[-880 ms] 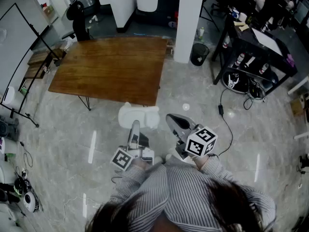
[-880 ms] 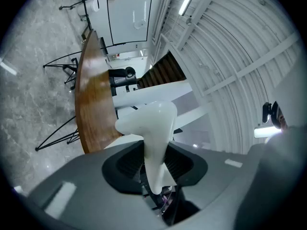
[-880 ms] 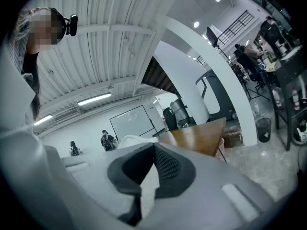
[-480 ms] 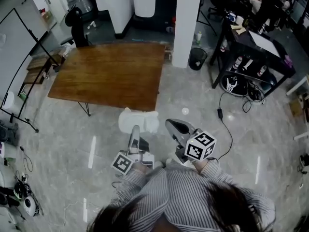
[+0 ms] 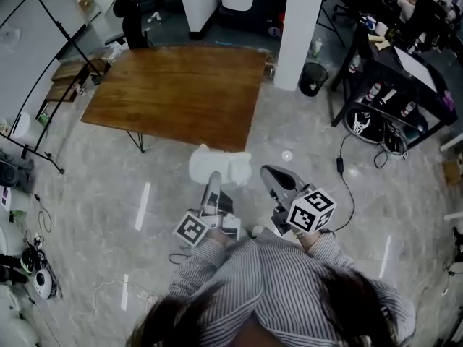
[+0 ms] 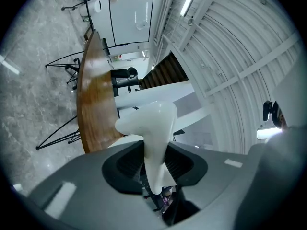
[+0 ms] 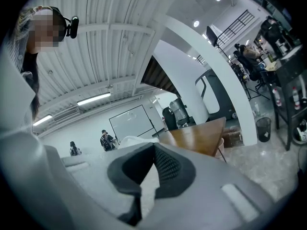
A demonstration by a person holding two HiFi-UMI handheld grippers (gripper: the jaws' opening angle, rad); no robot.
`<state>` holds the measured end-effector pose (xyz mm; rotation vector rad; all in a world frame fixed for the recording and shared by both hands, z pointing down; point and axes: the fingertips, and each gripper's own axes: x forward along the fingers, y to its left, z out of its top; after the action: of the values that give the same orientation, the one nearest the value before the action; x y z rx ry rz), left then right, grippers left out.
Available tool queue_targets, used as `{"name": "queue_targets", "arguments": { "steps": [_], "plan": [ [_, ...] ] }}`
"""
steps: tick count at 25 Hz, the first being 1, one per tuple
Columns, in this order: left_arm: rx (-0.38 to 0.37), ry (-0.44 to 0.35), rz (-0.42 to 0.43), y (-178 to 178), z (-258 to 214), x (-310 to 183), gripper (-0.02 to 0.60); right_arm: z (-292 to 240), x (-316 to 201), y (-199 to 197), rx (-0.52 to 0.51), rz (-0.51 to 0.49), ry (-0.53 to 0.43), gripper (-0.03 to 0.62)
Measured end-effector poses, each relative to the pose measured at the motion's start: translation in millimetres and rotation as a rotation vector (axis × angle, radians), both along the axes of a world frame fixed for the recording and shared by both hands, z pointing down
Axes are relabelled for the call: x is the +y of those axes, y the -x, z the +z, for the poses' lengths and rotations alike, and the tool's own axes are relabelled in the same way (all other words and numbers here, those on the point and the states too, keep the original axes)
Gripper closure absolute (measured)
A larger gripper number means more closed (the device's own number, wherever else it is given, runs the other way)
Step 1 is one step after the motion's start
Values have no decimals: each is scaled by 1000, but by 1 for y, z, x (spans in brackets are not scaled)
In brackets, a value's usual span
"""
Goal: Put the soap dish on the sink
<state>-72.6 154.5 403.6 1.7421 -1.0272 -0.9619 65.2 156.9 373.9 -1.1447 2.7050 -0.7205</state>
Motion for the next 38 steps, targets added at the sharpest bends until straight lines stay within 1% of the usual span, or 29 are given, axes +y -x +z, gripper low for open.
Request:
{"name": "queue_targets", "arguments": {
  "steps": [4, 9, 16, 18, 22, 26, 30, 32, 35, 38],
  "plan": [
    [-11, -5, -11, -10, -3, -12, 453, -1, -12, -14, -29, 2, 10, 592],
    [-7, -9, -28, -22, -7, -25, 453, 1, -26, -23, -25, -24, 16, 592],
    [-4, 11, -49, -40, 9, -32, 453, 21, -41, -38, -23, -55, 58, 592],
    [-12, 21, -60, -38, 10, -39, 453, 21, -50, -38, -32, -58, 67, 592],
    [-19, 40, -84, -23, 13, -62, 453, 23, -74, -29, -46, -60, 75, 592],
    [-14, 50, -86, -13, 24, -101, 453, 31, -110, -20, -46, -51, 81, 592],
    [-23, 51, -73, 0, 27, -156, 453, 29, -164, -10, -39, -24, 71, 594],
    [-26, 52, -68, 10, 28, -186, 453, 27, -193, -1, -37, -14, 66, 592],
    [-10, 89, -71, 30, 32, -230, 453, 25, -236, 15, -33, -6, 68, 592],
    [-22, 105, -62, 49, 34, -272, 453, 22, -278, 31, -30, 13, 75, 592]
  ]
}}
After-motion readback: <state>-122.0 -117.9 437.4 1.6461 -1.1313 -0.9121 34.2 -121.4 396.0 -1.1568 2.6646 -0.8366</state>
